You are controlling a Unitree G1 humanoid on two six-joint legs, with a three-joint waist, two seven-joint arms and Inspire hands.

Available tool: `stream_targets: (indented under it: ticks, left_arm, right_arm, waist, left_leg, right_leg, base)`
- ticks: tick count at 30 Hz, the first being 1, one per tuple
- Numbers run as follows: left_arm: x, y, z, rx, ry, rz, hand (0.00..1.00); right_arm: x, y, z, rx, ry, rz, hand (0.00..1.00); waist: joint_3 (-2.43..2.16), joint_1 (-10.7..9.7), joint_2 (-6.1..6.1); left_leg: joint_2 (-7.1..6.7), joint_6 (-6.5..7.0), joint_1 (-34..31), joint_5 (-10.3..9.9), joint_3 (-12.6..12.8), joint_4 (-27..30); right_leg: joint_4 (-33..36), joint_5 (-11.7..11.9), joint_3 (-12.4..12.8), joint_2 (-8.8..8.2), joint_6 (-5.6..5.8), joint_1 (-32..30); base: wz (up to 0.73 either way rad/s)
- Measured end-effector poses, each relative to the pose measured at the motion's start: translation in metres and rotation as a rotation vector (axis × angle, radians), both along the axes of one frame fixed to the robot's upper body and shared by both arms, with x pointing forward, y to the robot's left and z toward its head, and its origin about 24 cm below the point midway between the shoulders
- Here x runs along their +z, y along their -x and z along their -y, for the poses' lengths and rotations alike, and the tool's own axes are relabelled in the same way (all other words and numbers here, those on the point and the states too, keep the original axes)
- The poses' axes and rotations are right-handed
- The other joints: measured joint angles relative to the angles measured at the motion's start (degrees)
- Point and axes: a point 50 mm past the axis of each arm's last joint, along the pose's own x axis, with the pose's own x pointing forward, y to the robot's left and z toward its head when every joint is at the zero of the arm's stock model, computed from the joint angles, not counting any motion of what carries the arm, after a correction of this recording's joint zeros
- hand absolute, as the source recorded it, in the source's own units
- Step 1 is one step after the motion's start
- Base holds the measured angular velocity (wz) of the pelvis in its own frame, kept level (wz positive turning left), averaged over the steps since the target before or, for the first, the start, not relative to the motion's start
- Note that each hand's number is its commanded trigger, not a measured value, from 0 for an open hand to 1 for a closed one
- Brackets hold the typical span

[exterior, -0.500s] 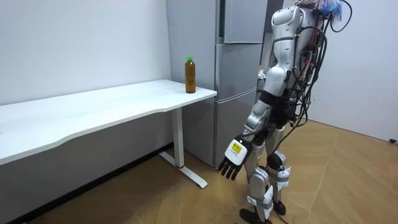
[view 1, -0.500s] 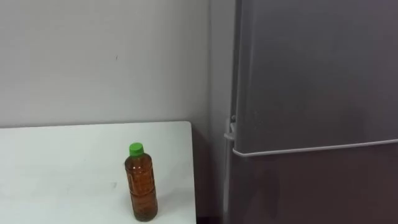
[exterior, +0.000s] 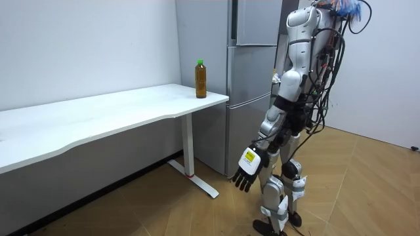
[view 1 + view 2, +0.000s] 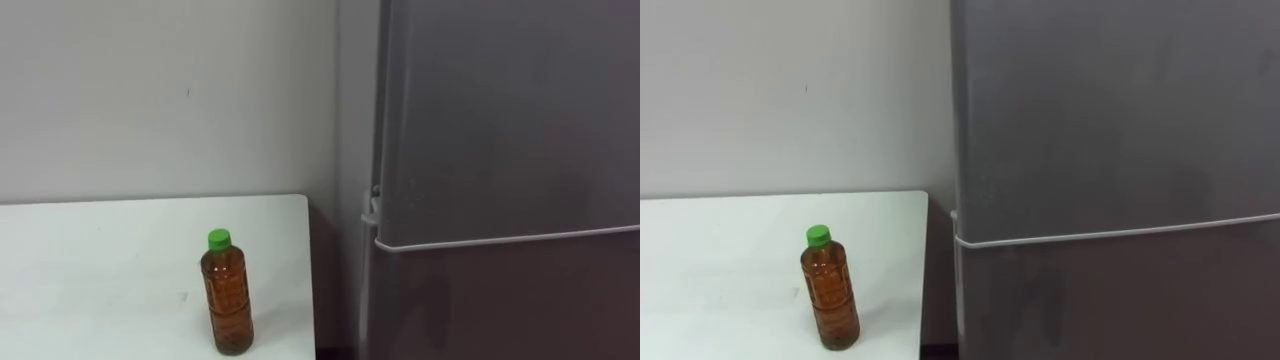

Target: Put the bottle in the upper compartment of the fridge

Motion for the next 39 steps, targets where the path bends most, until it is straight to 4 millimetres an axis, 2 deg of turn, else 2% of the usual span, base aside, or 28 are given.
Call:
stream_targets:
  ticks: [10,15,22,24,26,28,31,35,36,39]
  left_arm:
    - [0.001,-0.005,-0.004,0.07,-0.026,0.032,0.0]
    - [0.002,-0.006,-0.008,0.336,0.0,0.127,0.0]
    - [0.009,-0.014,-0.018,0.533,-0.015,0.253,0.0]
    - [0.016,-0.027,-0.026,0.609,-0.036,0.356,0.0]
    - [0.02,-0.033,-0.032,0.664,-0.058,0.414,0.0]
    - [0.024,-0.039,-0.037,0.719,-0.074,0.461,0.0]
    - [0.036,-0.061,-0.042,0.737,-0.084,0.57,0.0]
    - [0.058,-0.093,-0.05,0.72,-0.121,0.743,0.0]
    - [0.067,-0.102,-0.052,0.715,-0.127,0.8,0.0]
    - [0.094,-0.124,-0.059,0.706,-0.143,0.962,0.0]
  right_arm:
    - [0.0,0.002,0.0,-0.014,-0.002,-0.003,0.0]
    - [0.0,0.002,0.001,-0.024,0.0,-0.003,0.0]
    - [0.001,0.005,0.004,-0.028,0.017,-0.004,0.0]
    - [0.002,0.006,0.008,-0.038,0.03,-0.001,0.0]
    - [0.002,0.006,0.01,-0.044,0.036,0.0,0.0]
    - [0.003,0.008,0.011,-0.042,0.038,-0.003,0.0]
    - [0.003,0.008,0.013,-0.044,0.039,0.002,0.0]
    - [0.005,0.004,0.015,-0.003,0.063,0.012,0.0]
    - [0.006,0.002,0.015,0.011,0.069,0.024,0.0]
    - [0.007,0.002,0.018,0.037,0.088,0.029,0.0]
  waist:
    - [-0.1,-0.3,0.32]
    - [-0.17,-0.3,0.55]
    - [-0.15,0.0,0.72]
    - [-0.13,0.4,0.97]
    - [-0.01,0.5,1.27]
    - [-0.07,0.4,1.49]
    - [0.05,0.5,1.74]
    - [-0.01,0.7,2.16]
    - [-0.16,0.6,2.5]
    - [-0.18,0.7,2.57]
  left_leg:
    - [0.03,-0.14,0.6,-0.3,0.1,0.1]
    - [0.06,-0.04,0.6,-0.7,-0.1,0.5]
    - [0.04,-0.03,0.8,-0.7,0.0,0.4]
    - [0.01,-0.04,1.2,-0.7,-0.1,0.2]
    - [-0.02,-0.04,1.8,-0.7,0.0,-0.5]
    - [-0.03,-0.04,2.1,-0.7,0.1,-0.6]
    - [-0.03,-0.04,2.0,-0.7,0.1,-0.6]
    - [0.01,-0.04,2.0,-0.7,0.6,-0.8]
    - [0.01,-0.05,1.9,-0.7,0.6,-0.6]
    - [0.01,-0.04,2.0,-0.7,0.7,-0.7]
  right_leg:
    - [-0.3,0.1,-0.1,0.12,0.04,1.1]
    - [-0.3,0.0,0.0,0.06,0.11,1.2]
    - [-0.2,0.0,0.0,0.13,0.13,1.3]
    - [-0.3,0.0,0.0,0.05,0.14,1.6]
    - [-0.3,0.0,-0.1,0.03,0.15,2.0]
    - [-0.3,-0.1,0.0,0.02,0.21,2.2]
    - [-0.3,-0.1,0.1,0.04,0.22,2.0]
    - [-0.2,-0.1,0.7,0.08,0.24,1.6]
    - [0.0,-0.1,0.9,0.25,0.23,1.4]
    - [0.4,-0.1,1.8,0.44,0.23,1.2]
  base:
    - [0.0]
    - [0.0]
    - [0.0]
    - [0.0]
    - [-0.02]
    - [-0.02]
    - [0.0]
    - [-0.06]
    - [-0.08]
    - [-0.02]
